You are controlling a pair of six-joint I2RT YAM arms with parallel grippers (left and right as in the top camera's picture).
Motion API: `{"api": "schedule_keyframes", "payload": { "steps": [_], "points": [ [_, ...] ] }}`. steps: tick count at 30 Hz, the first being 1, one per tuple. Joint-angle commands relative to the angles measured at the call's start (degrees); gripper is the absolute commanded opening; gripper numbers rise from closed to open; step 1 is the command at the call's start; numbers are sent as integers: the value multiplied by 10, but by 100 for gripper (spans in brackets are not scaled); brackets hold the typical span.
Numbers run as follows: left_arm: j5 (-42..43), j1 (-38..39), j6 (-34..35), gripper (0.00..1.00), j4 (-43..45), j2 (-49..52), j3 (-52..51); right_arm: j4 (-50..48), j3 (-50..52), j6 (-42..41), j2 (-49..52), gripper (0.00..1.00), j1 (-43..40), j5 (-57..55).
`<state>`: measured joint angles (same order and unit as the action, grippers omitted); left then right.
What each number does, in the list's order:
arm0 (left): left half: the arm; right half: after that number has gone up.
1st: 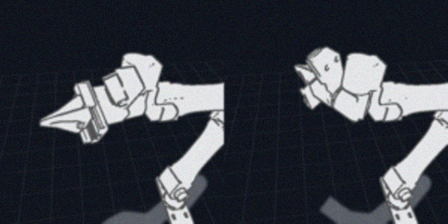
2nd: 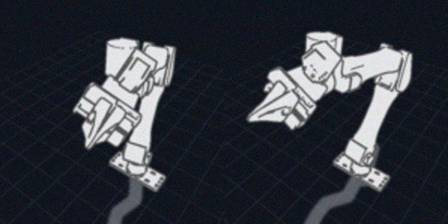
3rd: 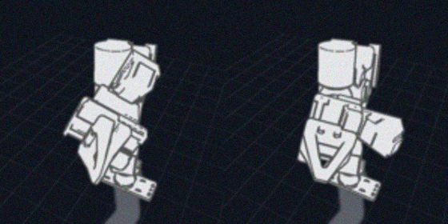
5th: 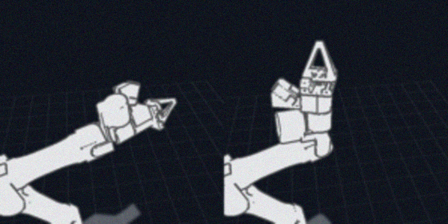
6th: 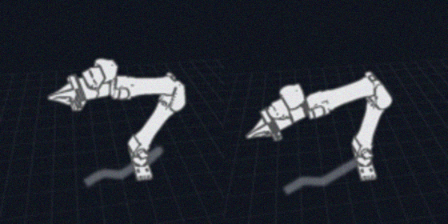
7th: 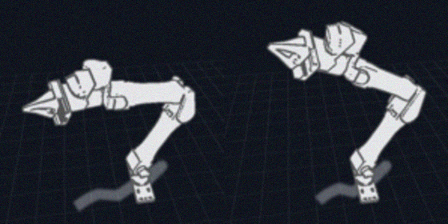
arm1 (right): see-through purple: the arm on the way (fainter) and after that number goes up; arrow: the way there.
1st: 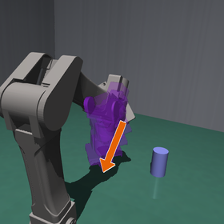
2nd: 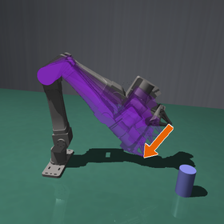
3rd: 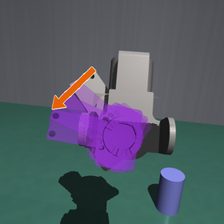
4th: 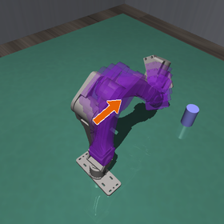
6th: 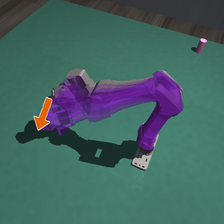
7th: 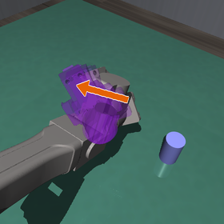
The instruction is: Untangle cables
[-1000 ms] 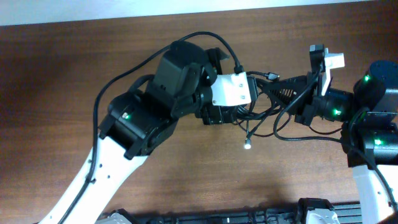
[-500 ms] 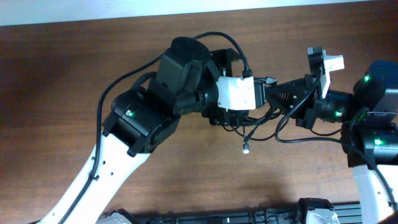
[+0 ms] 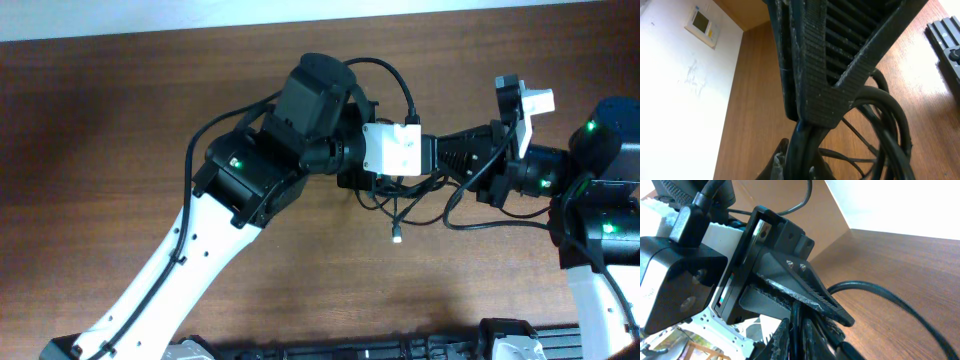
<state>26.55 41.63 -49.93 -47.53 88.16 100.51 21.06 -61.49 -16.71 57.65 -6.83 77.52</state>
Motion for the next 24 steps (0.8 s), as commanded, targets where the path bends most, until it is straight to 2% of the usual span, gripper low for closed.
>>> {"api": "schedule_keyframes", "payload": {
  "steps": [1,4,6,10,16,21,24],
  "points": [
    [9,-1,12,0,5,1,5,0,-3,-1,-3,9,1,16],
    [0,-1,43,0,6,1,5,0,-3,-1,-3,18,1,14],
    [-36,-2,75,0,6,1,5,0,-3,-1,-3,26,1,13],
    [-206,-2,198,0,6,1,5,4,-3,-3,-3,38,0,-26],
    [-448,-2,437,0,4,1,5,90,-3,-3,-3,41,0,-155],
    [-442,-1,523,0,5,1,5,131,-3,-3,-3,45,1,-167],
    [-388,-1,575,0,8,1,5,165,-3,-6,-3,56,1,-201]
  ]
}}
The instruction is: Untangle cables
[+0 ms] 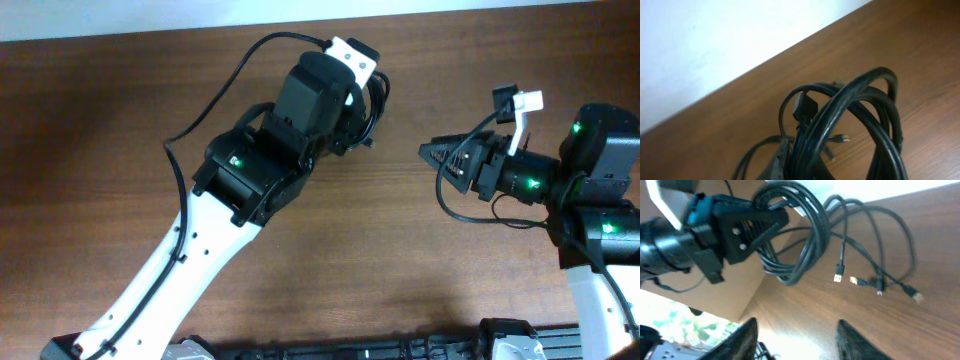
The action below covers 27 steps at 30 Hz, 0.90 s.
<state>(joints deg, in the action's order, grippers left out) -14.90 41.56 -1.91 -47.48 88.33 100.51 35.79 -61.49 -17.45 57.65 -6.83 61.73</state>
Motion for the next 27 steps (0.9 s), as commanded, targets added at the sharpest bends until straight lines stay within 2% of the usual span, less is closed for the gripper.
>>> {"api": "schedule_keyframes", "payload": {
  "steps": [1,3,7,13,19,27],
  "points": [
    [51,0,129,0,7,0,5,38,-3,-12,-3,58,3,-82],
    [62,0,157,0,6,0,5,63,-3,-24,-4,58,16,-152],
    [61,0,163,0,5,0,5,78,-3,-59,-5,59,66,-265],
    [61,0,193,0,5,2,5,68,-3,-141,-15,59,208,-451],
    [62,1,193,0,3,9,5,3,-3,-185,-19,61,285,-489],
    [108,1,193,0,3,10,5,-40,-3,-195,-19,62,289,-511]
  ]
}}
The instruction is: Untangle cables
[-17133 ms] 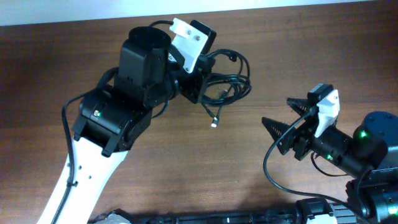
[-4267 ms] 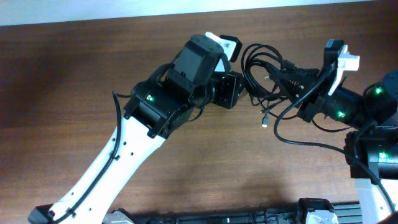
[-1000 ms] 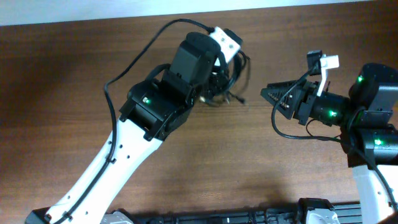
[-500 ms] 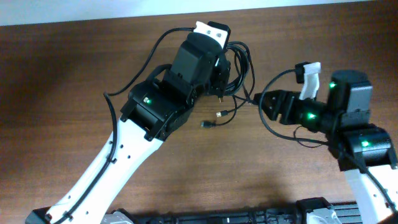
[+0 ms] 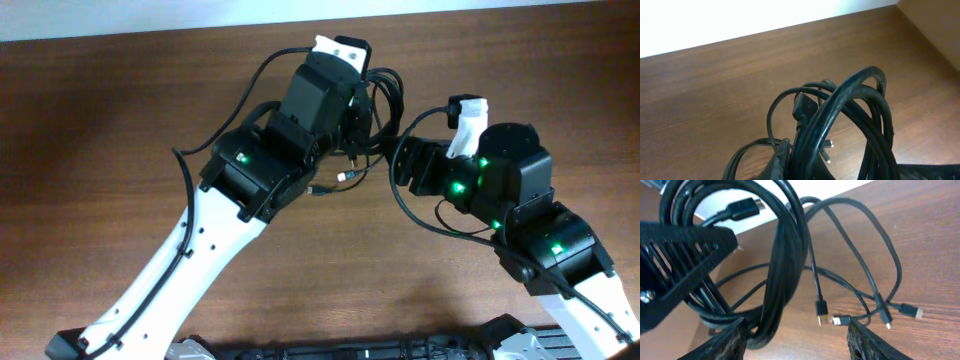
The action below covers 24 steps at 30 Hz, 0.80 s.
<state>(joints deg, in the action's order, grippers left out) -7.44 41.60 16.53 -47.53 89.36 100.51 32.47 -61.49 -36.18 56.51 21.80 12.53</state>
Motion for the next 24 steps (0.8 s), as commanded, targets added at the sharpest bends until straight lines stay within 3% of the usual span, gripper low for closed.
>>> {"api": "schedule_keyframes", "payload": {
  "steps": [1,3,6,7,18,21,24],
  "points": [
    [43,0,8,0,4,-1,5,-7,-3,-8,-7,62,3,-19],
    [52,0,8,0,4,-1,5,-8,-3,-8,-7,59,3,-19],
    [76,0,8,0,4,-1,5,-8,-3,-7,-7,36,3,-19],
    [77,0,8,0,4,-1,5,-8,-3,-7,-7,33,3,-19],
    [156,0,8,0,3,-1,5,-9,-3,-7,-7,24,3,-18],
    [151,0,8,0,3,-1,5,-9,-3,-7,-7,6,3,-18],
    [98,0,8,0,3,-1,5,-9,-3,0,-7,4,3,0]
  ]
}}
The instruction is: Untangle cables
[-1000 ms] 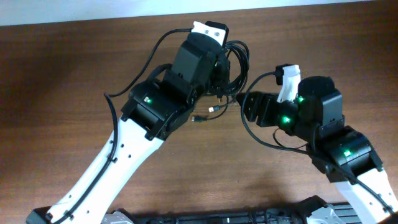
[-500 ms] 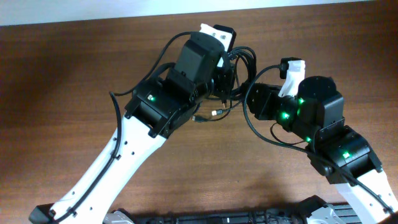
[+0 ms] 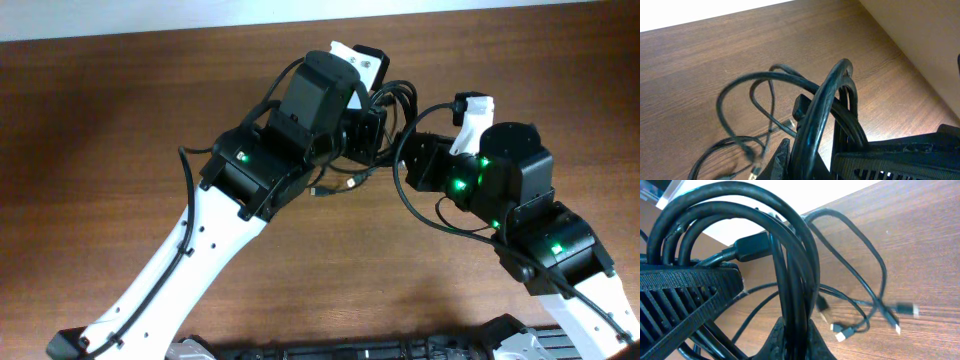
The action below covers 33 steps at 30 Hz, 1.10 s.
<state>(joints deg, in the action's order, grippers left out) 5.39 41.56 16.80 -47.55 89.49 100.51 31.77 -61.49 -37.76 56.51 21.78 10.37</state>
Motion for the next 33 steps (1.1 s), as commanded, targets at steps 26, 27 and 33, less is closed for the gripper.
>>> {"api": "schedule_keyframes", "payload": {
  "steps": [26,27,33],
  "points": [
    [-103,-43,239,0,-111,-2,5,-75,-3,103,-18,4,3,-35],
    [-100,-43,239,0,-116,-2,5,-80,-3,102,-18,4,3,-46],
    [-72,-34,186,0,-122,-2,5,-84,-3,57,-18,4,3,-181]
  ]
}}
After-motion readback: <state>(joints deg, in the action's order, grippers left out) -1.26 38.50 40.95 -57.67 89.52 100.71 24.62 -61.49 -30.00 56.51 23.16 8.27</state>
